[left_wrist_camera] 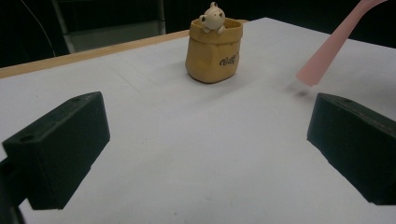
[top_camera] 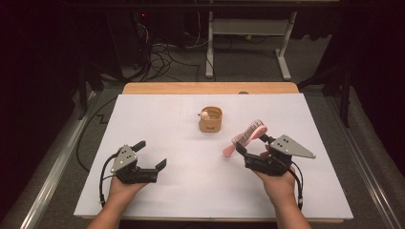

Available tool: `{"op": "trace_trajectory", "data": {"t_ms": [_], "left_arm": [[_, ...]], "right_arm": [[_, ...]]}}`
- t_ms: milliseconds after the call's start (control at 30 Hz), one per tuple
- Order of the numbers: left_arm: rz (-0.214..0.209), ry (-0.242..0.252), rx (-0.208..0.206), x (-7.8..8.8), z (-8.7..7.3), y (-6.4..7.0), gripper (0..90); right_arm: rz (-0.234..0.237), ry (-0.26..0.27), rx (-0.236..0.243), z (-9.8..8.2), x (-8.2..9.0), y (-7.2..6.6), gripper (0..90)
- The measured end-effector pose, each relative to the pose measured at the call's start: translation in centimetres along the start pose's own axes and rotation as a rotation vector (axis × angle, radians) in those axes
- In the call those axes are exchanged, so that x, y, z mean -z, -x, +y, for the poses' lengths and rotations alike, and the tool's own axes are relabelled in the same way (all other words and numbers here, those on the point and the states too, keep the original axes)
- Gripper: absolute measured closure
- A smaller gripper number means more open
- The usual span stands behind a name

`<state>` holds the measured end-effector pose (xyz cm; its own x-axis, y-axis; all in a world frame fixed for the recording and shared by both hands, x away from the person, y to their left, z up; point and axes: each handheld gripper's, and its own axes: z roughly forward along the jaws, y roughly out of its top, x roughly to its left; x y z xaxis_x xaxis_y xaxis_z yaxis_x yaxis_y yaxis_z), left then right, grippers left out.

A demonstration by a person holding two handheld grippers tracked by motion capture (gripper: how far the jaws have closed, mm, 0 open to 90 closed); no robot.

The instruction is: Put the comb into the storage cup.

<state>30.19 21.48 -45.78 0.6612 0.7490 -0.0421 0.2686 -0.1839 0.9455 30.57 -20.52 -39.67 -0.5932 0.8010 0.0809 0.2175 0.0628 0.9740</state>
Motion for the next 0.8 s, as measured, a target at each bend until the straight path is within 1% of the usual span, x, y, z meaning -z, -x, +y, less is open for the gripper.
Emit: {"op": "trace_trajectory", "data": {"t_ms": [233, 300, 533, 667, 800], "left_arm": [[0.002, -0.002, 0.002, -0.1, -0.1, -0.2, 0.0], [0.004, -0.004, -0.005, 0.0, -0.1, -0.3, 0.0], [0.002, 0.002, -0.007, 0.1, -0.1, -0.3, 0.0], [0.0, 0.002, -0.008, 0.1, -0.1, -0.2, 0.0], [-0.001, 0.0, -0.018, 0.1, -0.1, -0.1, 0.0]], "right_arm": [[-0.038, 0.005, -0.001, 0.0, 0.6, 1.2, 20.2], [-0.044, 0.005, 0.002, 0.0, 0.6, 1.3, 20.2], [-0.062, 0.004, 0.017, 0.0, 0.5, 1.2, 20.2], [-0.064, 0.011, 0.024, 0.1, 0.3, 1.0, 20.2], [-0.059, 0.014, 0.028, 0.4, -0.3, 0.8, 20.2]]}}
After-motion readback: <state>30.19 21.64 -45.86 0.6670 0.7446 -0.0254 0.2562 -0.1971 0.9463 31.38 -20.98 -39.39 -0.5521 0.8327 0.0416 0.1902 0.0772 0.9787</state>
